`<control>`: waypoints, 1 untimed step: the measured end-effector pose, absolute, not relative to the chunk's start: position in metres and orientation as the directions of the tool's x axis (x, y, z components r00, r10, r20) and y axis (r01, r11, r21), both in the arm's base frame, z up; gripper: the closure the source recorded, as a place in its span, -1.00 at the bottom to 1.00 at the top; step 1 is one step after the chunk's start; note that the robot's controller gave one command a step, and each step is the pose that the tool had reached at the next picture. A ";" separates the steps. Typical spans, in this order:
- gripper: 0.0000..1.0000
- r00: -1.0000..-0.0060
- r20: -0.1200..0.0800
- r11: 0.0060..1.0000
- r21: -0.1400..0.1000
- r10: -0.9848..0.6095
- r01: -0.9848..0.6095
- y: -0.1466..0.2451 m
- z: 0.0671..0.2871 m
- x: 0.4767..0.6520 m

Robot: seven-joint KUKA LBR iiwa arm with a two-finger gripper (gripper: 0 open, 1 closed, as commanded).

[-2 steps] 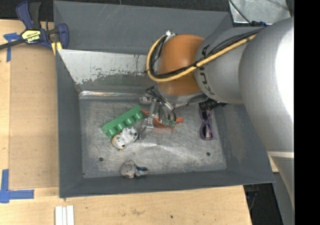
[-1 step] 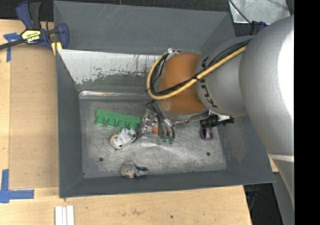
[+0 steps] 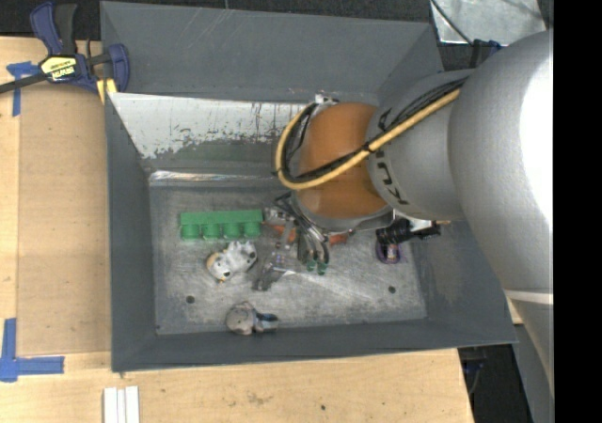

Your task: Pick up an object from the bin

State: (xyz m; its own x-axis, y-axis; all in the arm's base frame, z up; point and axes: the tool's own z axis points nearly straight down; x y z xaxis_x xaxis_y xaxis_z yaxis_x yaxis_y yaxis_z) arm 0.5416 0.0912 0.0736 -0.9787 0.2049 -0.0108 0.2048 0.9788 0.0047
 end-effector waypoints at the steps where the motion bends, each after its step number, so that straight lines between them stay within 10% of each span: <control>1: -1.00 -0.979 -0.011 0.979 0.005 0.205 0.205 0.091 0.074 0.542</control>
Offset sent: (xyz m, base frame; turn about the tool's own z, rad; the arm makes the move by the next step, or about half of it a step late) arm 0.0049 0.0747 -0.0027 0.3240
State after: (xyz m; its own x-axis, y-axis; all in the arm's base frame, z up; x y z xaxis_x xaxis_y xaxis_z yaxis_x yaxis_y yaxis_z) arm 0.5416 0.0912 0.0736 -0.9787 0.2052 -0.0108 0.2051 0.9787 0.0049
